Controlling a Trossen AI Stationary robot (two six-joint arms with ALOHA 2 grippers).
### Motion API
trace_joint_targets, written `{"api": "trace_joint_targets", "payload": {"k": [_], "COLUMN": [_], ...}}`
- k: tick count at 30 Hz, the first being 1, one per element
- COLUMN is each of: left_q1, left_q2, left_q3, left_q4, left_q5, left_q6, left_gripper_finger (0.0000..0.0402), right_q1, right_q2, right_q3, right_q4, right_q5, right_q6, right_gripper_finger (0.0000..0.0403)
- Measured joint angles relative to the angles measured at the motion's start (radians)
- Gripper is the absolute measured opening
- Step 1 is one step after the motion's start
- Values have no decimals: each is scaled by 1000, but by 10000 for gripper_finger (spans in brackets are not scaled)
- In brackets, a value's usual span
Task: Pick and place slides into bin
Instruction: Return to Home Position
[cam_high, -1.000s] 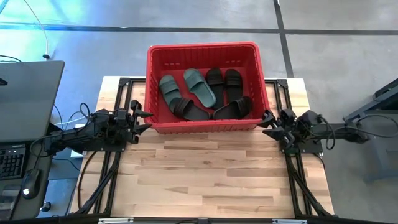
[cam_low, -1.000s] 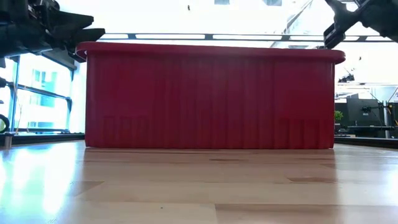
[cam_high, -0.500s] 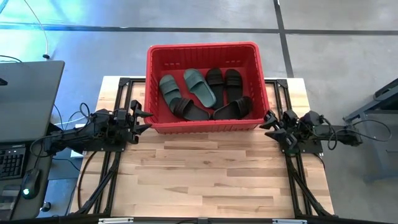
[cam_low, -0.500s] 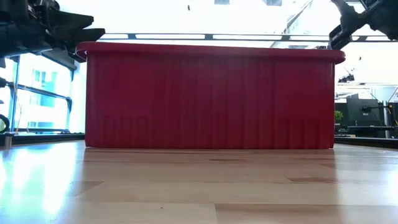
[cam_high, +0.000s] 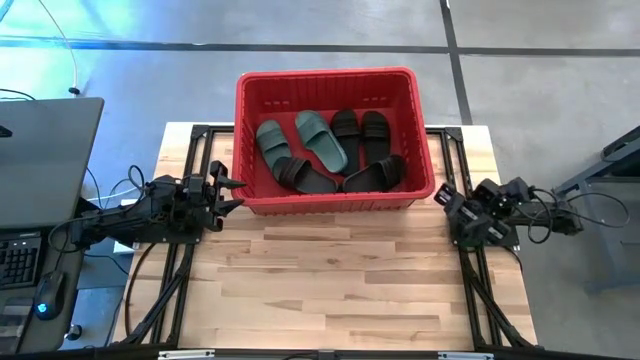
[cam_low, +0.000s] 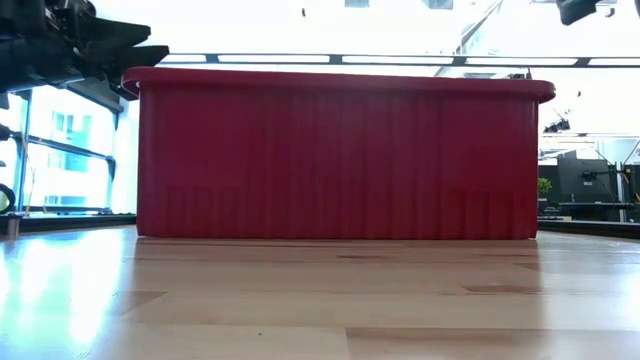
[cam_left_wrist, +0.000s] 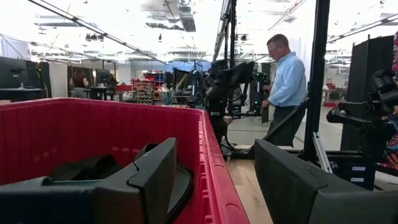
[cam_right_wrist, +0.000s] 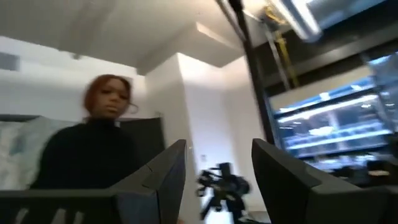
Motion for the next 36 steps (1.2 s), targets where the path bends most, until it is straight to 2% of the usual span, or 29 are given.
{"api": "trace_joint_targets", "payload": {"k": [2,5,10,15,19,22,29,33,36], "left_q1": [0,0,0,0,0,0,0,0,0], "left_q2": [0,0,0,0,0,0,2,2,2], "left_q3": [0,0,0,0,0,-1,-2,-2,-2], "left_q4": [0,0,0,0,0,-3,-10,-10,-14], "left_q5": [0,0,0,0,0,0,0,0,0], "left_q6": [0,0,0,0,0,-1,-4,-3,-3], "left_gripper_finger": [200,200,200,200,200,200,200,200,200], "right_q1": [0,0,0,1,2,1,1,-3,0], "right_q2": [0,0,0,0,0,0,0,7,3], "right_q3": [0,0,0,0,2,5,4,-10,-4], "right_q4": [6,-80,-308,-317,-366,-389,-491,-716,-776], "right_q5": [-18,0,167,196,199,291,455,551,572], "right_q6": [44,93,30,-20,86,121,-50,32,101], "right_gripper_finger": [173,174,173,173,173,174,174,173,173]}}
